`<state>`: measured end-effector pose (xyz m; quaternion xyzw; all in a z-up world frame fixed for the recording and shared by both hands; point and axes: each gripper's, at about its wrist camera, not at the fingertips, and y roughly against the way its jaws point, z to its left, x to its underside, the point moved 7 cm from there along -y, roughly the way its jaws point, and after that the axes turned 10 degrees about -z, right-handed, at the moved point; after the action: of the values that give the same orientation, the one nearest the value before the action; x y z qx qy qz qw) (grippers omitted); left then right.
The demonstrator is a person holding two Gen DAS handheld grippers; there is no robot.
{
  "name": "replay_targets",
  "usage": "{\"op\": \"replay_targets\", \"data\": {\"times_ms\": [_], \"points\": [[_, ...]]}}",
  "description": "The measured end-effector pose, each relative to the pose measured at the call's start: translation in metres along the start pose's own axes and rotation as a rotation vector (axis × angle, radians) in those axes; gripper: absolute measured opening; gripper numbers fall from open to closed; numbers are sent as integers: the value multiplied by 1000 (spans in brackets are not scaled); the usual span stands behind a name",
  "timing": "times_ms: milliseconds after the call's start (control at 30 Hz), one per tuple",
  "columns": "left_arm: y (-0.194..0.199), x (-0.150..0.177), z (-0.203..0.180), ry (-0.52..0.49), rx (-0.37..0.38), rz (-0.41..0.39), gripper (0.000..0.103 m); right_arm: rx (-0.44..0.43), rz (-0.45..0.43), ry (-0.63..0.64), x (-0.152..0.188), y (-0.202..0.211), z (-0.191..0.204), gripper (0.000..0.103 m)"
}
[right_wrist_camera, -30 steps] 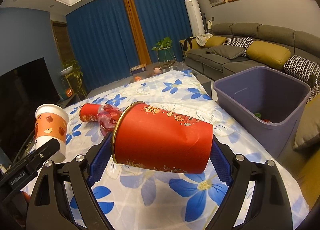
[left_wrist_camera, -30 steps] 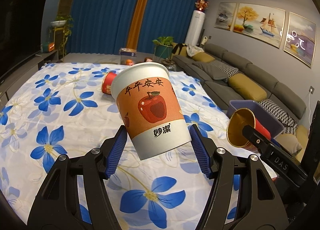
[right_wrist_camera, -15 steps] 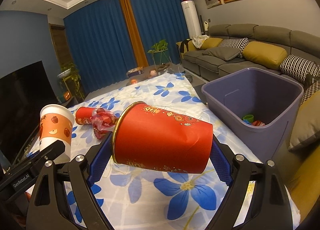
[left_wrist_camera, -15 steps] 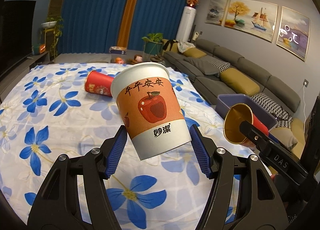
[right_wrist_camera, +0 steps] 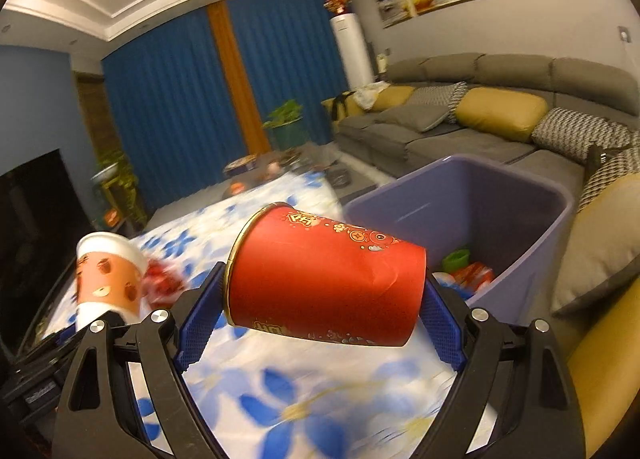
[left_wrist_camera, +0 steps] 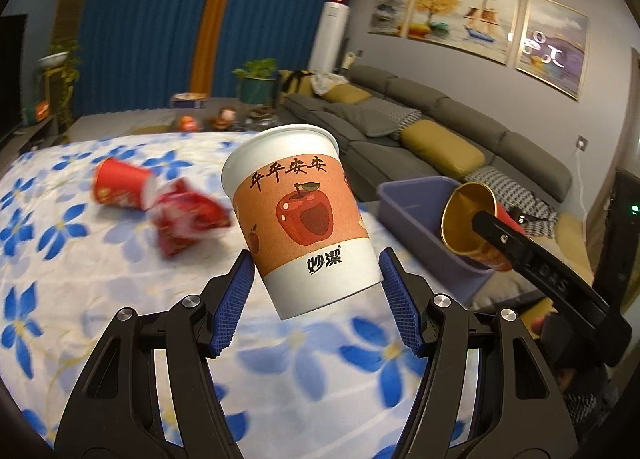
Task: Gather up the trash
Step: 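Carry the red cup and apple-print cup over the purple bin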
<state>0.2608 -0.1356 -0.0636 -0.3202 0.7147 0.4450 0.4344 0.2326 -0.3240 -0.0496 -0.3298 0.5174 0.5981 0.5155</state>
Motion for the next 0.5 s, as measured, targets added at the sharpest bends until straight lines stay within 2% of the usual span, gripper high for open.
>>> {"op": "replay_targets", "data": {"times_ms": [267, 500], "points": [[-52, -16, -56, -20, 134, 16, 63, 108, -29, -37, -24, -21, -63, 86], [-99, -11, -99, -5, 258, 71, 63, 146, -19, -66, -27, -40, -96, 86]]}}
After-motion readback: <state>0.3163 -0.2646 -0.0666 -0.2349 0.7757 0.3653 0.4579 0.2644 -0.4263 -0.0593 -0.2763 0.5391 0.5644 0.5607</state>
